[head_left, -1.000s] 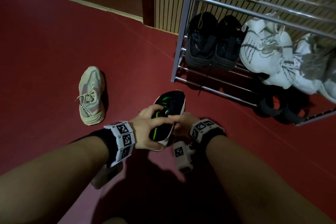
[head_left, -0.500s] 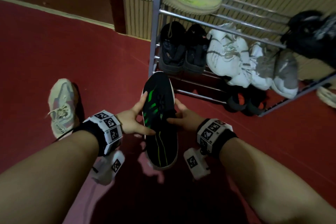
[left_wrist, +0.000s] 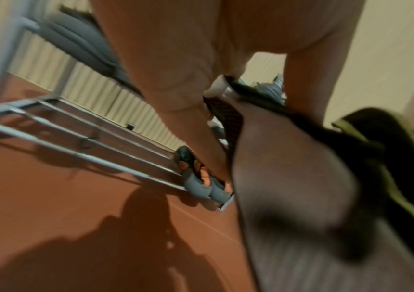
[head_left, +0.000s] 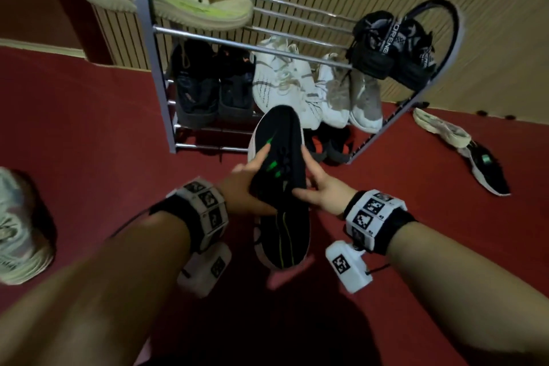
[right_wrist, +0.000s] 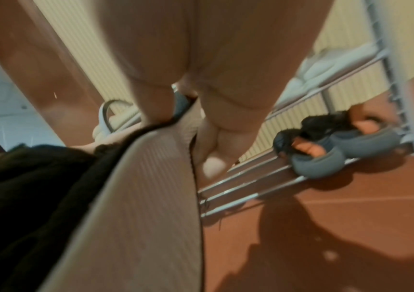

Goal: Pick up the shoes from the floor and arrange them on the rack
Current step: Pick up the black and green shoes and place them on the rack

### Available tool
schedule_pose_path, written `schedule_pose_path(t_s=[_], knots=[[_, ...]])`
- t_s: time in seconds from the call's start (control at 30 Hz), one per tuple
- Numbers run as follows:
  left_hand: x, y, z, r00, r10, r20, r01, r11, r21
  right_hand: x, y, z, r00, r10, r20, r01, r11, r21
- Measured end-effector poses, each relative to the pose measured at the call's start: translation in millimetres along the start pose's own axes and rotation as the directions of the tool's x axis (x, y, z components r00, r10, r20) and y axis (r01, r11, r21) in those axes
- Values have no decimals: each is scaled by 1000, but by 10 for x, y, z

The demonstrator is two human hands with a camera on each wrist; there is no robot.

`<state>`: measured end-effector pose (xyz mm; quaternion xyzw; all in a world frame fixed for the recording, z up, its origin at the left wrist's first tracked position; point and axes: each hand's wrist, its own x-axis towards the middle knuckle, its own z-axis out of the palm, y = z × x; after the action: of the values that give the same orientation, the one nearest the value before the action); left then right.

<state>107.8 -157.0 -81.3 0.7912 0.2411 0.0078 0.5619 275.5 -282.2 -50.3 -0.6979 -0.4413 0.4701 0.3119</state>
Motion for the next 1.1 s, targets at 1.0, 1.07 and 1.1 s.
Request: schedule_pose_path(t_s=[1.0, 1.07, 1.1], knots=[[1954, 2933, 2054, 992, 46, 120, -56, 995, 84, -1836, 860, -3269, 972, -22, -236, 45, 994, 95], [2157, 2955, 2104, 987, 66, 144, -82, 991, 105, -1842, 936, -3382, 956, 7, -293, 22, 995, 93], [2268, 2966, 2128, 984, 73, 163, -90, 991, 99, -1836, 977, -3438, 947, 16, -320, 8, 997, 75]])
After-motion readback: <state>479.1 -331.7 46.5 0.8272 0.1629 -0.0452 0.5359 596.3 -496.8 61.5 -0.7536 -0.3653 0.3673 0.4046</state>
